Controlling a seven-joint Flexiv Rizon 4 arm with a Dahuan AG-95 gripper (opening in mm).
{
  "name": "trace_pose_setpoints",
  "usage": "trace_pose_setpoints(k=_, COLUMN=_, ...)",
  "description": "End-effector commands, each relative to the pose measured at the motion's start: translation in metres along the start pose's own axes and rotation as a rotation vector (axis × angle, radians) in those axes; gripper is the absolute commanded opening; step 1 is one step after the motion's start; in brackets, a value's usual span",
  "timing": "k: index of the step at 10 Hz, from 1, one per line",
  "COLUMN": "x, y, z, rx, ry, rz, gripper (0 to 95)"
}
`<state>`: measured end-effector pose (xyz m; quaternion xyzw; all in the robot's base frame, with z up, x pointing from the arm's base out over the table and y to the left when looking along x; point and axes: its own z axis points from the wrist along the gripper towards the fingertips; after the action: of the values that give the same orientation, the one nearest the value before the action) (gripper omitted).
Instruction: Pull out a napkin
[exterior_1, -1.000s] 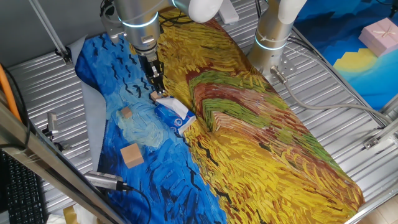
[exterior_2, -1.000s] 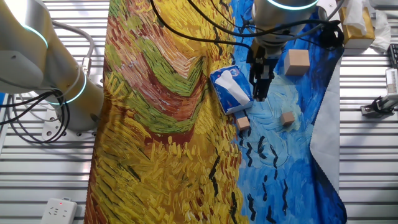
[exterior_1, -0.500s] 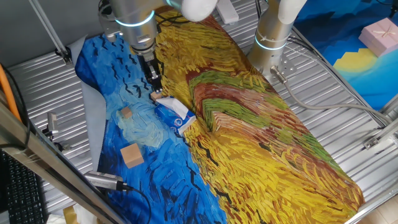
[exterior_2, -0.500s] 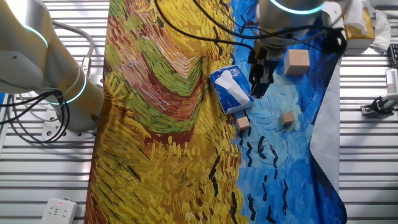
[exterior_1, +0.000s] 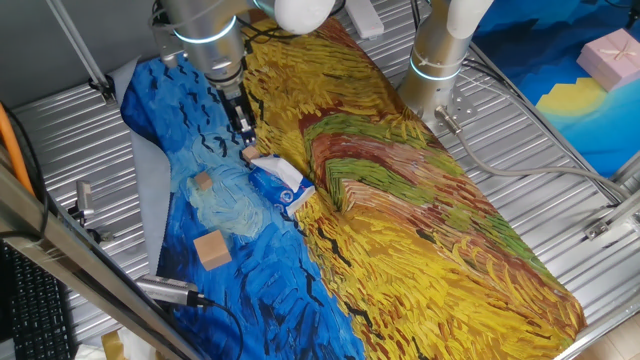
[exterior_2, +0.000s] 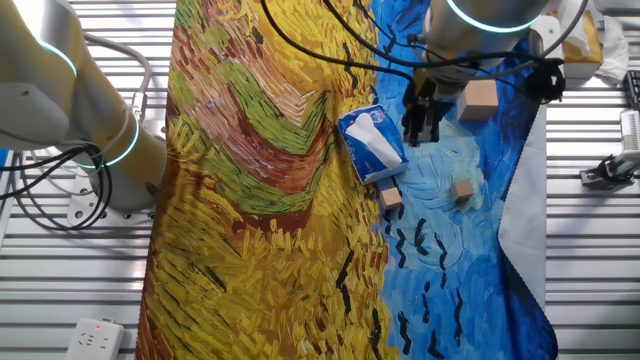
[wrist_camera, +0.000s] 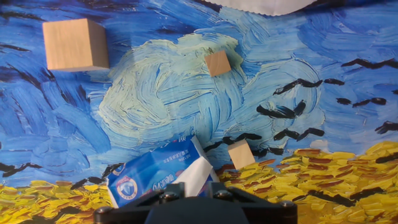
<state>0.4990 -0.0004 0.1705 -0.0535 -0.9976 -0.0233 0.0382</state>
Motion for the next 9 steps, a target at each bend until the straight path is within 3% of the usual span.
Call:
trace_pose_setpoints(k=1, x=-0.001, y=0.0005, z=0.0005, rx=-0.001, ry=0.003, rz=-0.001, gripper=0.0)
trace_pose_setpoints(k=6, x=-0.001, y=0.0005, z=0.0006, rx=-0.004, ry=0.024, rz=0.002, gripper=0.0)
trace_pose_setpoints(k=9, x=-0.0027, y=0.0004, z=0.0093, rx=-0.013, ry=0.023, rz=0.002, gripper=0.0)
